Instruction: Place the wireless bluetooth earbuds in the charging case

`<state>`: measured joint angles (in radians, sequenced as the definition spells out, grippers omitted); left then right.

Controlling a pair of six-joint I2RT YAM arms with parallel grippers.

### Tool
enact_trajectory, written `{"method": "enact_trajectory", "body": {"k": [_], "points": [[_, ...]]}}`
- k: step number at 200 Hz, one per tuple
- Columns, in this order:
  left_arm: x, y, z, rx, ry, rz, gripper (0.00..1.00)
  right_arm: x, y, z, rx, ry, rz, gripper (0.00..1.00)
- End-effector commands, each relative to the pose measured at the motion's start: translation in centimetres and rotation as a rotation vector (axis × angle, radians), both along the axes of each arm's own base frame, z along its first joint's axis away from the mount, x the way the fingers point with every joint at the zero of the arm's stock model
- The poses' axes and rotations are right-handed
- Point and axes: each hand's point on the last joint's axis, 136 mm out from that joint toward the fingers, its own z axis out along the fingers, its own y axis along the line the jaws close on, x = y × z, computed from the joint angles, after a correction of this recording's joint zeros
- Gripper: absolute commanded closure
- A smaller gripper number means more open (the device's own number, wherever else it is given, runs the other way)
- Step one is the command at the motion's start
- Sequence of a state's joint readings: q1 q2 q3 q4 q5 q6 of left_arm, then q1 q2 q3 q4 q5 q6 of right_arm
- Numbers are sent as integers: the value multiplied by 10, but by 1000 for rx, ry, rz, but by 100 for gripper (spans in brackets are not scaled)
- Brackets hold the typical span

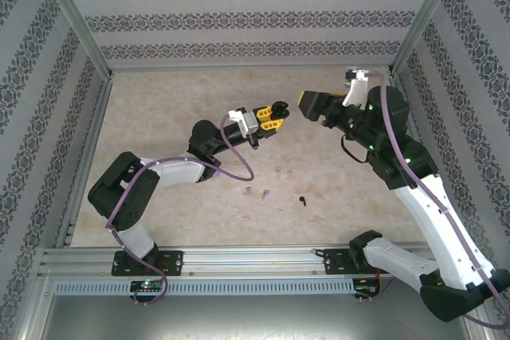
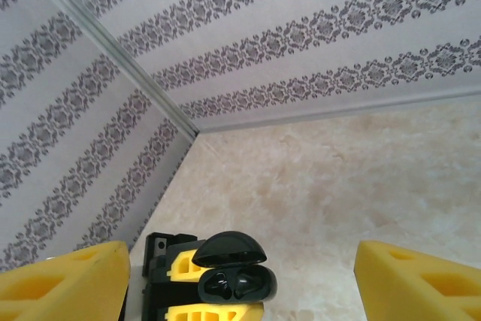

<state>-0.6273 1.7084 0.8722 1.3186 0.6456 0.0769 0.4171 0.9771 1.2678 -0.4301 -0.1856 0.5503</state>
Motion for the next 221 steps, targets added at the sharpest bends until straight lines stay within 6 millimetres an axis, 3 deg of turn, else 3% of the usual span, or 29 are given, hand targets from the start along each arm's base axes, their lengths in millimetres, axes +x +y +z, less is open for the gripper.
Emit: {"method": "enact_trajectory", "body": {"k": [1, 25, 43, 72, 92, 151, 221], "points": [[-4, 0, 14, -55, -29, -10, 100, 6, -10, -34, -15, 118, -66, 22], [0, 3, 11, -67, -16, 19, 100, 9, -23, -85, -87, 240, -133, 22], [4, 9, 8, -75, -1, 53, 100, 5, -35, -142, -181, 361, -177, 23], [4, 19, 7, -84, 20, 75, 100, -11, -40, -228, -265, 561, -182, 30], [-1, 25, 6, -81, 32, 86, 100, -29, -39, -271, -315, 673, -167, 35], [-18, 39, 8, -63, 43, 99, 100, -76, -33, -347, -537, 908, -116, 43], [-24, 44, 10, -60, 45, 104, 100, -96, -22, -376, -686, 970, -50, 49]]}}
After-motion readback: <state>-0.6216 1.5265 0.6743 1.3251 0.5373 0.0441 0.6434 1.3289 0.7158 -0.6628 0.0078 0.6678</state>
